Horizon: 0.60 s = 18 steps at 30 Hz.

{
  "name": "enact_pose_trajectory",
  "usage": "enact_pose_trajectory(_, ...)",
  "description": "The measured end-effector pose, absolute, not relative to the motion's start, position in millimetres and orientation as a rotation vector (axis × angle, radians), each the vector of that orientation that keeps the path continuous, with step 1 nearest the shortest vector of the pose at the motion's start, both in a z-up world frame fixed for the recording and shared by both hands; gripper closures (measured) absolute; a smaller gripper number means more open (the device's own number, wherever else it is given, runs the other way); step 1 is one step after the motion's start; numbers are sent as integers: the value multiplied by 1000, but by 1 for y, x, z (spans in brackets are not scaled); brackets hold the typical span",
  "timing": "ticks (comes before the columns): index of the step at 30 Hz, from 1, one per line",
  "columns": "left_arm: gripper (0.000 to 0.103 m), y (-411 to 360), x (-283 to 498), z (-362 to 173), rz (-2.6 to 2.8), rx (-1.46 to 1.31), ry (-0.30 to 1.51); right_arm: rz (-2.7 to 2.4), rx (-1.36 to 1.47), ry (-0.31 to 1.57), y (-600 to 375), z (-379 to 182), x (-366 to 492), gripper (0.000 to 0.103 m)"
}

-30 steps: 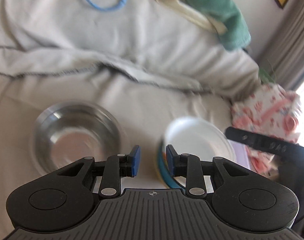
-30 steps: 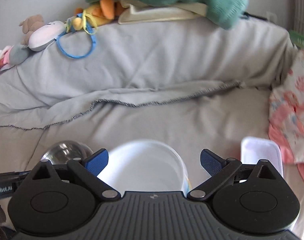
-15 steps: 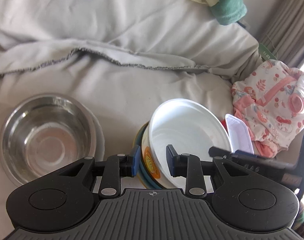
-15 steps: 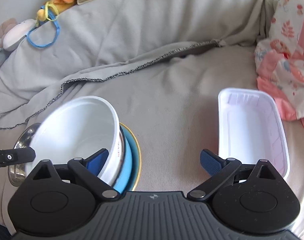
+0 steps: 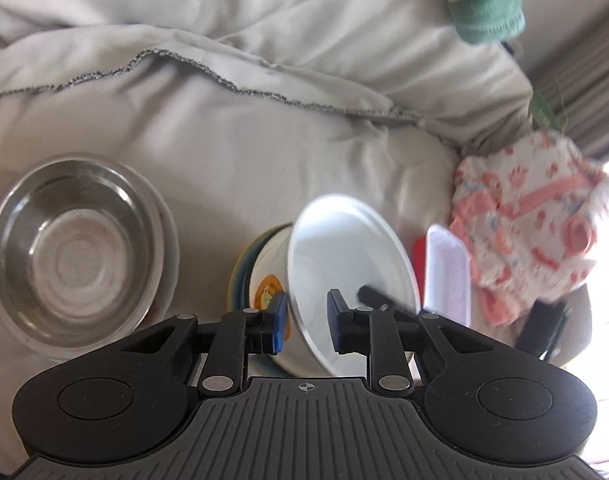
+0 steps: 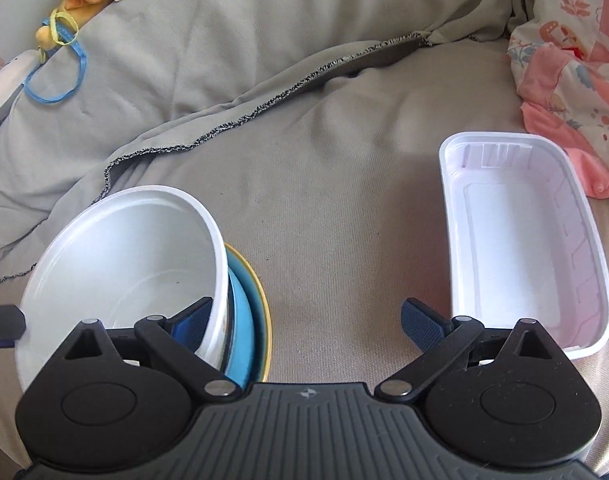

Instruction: Organize plates and bowls

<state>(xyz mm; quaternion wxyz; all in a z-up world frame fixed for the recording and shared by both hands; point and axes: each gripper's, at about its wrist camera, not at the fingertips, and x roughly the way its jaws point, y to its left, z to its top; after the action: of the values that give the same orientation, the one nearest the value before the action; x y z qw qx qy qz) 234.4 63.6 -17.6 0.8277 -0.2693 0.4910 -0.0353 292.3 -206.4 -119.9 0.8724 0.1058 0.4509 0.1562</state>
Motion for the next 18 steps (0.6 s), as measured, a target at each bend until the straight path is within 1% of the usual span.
enact_pose_trajectory(6, 80, 67, 245, -17, -66, -585, 1035, 330, 212, 956, -200, -124, 295, 5)
enact_pose_trajectory(12, 80, 64, 238, -10, -89, -569, 1007, 349, 196, 935, -199, -124, 288, 5)
enact_pose_trajectory(18, 80, 57, 240, -21, -78, -432, 953, 384, 181, 923, -196, -127, 284, 5)
